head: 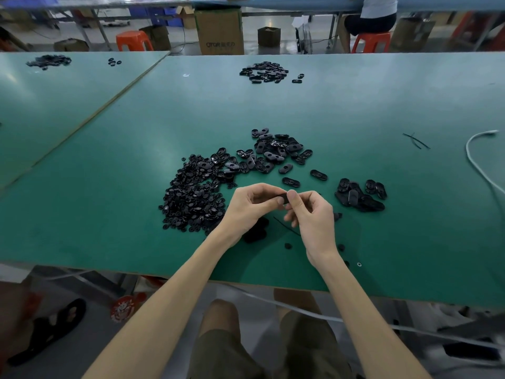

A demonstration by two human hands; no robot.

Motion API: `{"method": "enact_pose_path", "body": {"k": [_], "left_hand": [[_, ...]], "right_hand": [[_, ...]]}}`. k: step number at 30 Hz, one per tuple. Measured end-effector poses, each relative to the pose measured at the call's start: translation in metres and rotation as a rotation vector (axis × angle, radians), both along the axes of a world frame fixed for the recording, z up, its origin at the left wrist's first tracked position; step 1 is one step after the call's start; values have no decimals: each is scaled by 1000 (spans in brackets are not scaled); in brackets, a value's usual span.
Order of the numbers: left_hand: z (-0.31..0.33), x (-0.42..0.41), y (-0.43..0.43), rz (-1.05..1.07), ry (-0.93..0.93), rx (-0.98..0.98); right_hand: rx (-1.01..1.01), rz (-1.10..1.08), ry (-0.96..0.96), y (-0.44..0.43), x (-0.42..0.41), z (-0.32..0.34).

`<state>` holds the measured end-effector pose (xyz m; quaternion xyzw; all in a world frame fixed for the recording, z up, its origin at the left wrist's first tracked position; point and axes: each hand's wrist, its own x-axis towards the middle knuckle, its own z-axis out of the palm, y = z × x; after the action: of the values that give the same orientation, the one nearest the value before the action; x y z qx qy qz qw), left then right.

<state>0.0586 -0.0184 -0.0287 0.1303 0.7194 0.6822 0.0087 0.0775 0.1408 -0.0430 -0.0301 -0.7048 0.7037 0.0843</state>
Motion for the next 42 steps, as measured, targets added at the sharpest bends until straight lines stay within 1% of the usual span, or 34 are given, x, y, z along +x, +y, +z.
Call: {"method": "enact_pose_path", "body": {"k": [5, 7, 9, 13, 15, 17, 19, 21, 22, 25, 26, 27, 30, 33, 36, 39, 42], "left_hand": [[18, -12, 11, 104, 83, -95], [31, -23, 23, 110, 100, -141], [43, -32, 42, 67, 111, -202], [63, -45, 80, -44, 135, -306], [68, -50, 91, -105, 116, -354], [66, -54, 95, -88, 135, -458], [59, -58, 90, 30, 165, -567], [52, -61, 77, 138, 155, -664], [49, -62, 70, 157, 145, -732], [38, -65, 49, 94, 124, -965], [34, -64, 45, 66, 129, -1001], [31, -62, 41, 58, 139, -1010], [23, -56, 33, 120, 200, -998], [18, -49, 28, 151, 216, -972], [16, -42, 17, 141, 167, -790], [16, -32, 8, 77, 196, -677], [24, -21, 1, 24, 187, -583]], "right_hand": [[-29, -53, -16, -2, -3, 1], [-20, -50, -29, -3, -4, 1], [-26, -31, -36, -3, -3, 2], [-119, -10, -14, -3, -1, 6], [-90, -28, -11, -4, 0, 8], [-115, -18, -11, -5, 1, 10], [-129, -4, -12, -4, 2, 10], [-60, -17, -23, -3, 1, 9], [-31, -27, -25, -4, 1, 8], [-2, -46, -16, -5, 0, 6], [1, -46, -13, -5, 0, 6], [-3, -44, -10, -5, -1, 6], [-8, -39, -9, -6, -1, 5], [-19, -48, -11, -5, -1, 5], [-48, -63, -10, -5, -2, 6], [-71, -63, 2, -4, -1, 6], [0, -39, 7, -3, 0, 6]]}}
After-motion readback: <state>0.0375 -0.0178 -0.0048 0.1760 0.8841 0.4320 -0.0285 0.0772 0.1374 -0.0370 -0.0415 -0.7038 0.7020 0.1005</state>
